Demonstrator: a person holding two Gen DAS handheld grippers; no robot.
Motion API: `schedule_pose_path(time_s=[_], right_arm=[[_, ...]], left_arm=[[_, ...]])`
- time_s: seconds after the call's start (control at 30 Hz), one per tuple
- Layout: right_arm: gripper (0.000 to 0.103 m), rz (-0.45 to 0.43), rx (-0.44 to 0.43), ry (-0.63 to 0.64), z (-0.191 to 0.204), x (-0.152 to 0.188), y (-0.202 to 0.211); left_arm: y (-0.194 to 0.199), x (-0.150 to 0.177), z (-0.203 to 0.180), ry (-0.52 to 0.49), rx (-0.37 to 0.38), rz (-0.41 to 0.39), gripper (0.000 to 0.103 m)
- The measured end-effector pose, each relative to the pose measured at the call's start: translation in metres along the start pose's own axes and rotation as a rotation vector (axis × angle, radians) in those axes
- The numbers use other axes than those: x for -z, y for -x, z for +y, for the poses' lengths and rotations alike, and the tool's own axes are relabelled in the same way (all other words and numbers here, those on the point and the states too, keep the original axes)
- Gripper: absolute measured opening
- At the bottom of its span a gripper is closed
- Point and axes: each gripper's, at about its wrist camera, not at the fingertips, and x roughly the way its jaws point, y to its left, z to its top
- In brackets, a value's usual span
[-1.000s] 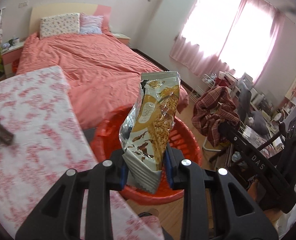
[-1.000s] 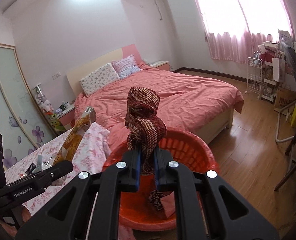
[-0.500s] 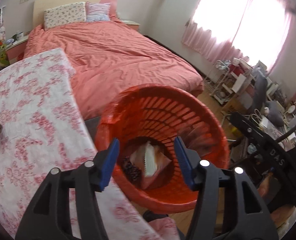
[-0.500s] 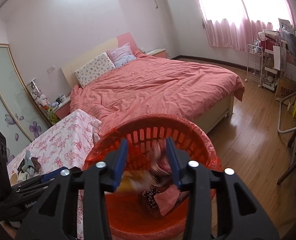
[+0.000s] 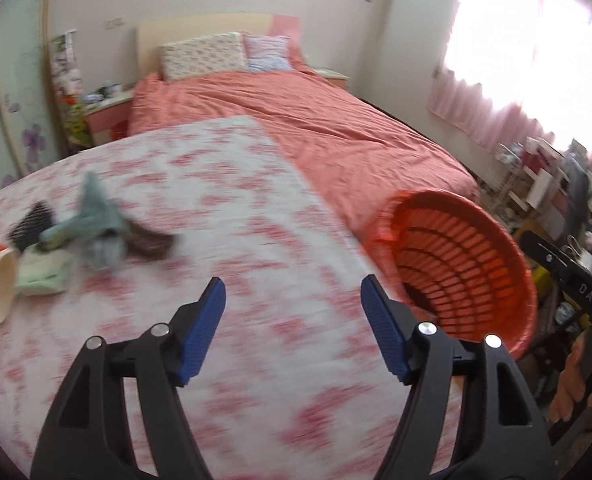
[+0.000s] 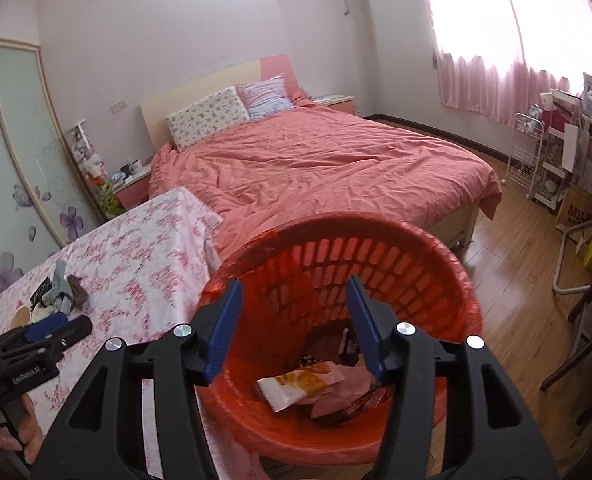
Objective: Collect trash
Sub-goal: 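Grasp the orange-and-white paper cup with the left tool while the right tool grasps the brown slotted piece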
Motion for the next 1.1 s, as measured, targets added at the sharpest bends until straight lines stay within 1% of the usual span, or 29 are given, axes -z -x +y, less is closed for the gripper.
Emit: schedule_pose_path(time_s=[0.2,0.23,0.4,0.43,0.53,0.6,0.7,0.9,0.97,1.0,1.07,1.1], right_arm=[[0.054,0.044,-0.065,0.075,0.048,0.011,-0.009],[0.054,0.051,-0.074,0.084,0.056,0.013,-0.011],[0.054,0.101,-0.135,0.156,0.102,0.025,-0.023],[0.054,0.109,-0.144,0.169,0.110,0.027,-0.024],[0.054,0.135,-0.170,0.200,0.134,0.033,-0.033],[0.054,0.153,-0.187,0.211,0.148,0.036,-0.039],[0.054,0.184,-0.216,0.228,0.171,0.039,-0.052],[0.054,0.215,-0.254,0.258,0.207,0.038,-0.076],[0.054,0.219,-0.255,0.274,0.219,0.036,-0.087],[0.054,0.222,-0.258,0.283,0.224,0.034,-0.092],[0.054,0.226,-0.260,0.299,0.233,0.031,-0.100],[0.054,0.230,-0.265,0.317,0.241,0.028,-0.107]], left_arm=[[0.029,0.017,0.087,0.091,-0.159,-0.027,0.071],[0.035,0.021,0.109,0.122,-0.197,-0.029,0.071],[0.054,0.034,0.181,0.234,-0.327,-0.038,0.071],[0.058,0.037,0.199,0.259,-0.363,-0.043,0.071],[0.058,0.040,0.231,0.293,-0.426,-0.040,0.071],[0.054,0.039,0.245,0.300,-0.447,-0.026,0.071],[0.045,0.038,0.257,0.300,-0.448,-0.008,0.069],[0.018,0.030,0.269,0.314,-0.457,0.041,0.052],[0.011,0.028,0.275,0.319,-0.457,0.062,0.044],[0.008,0.026,0.278,0.321,-0.458,0.069,0.042],[0.004,0.025,0.284,0.325,-0.468,0.081,0.032],[0.004,0.025,0.286,0.329,-0.467,0.085,0.030]])
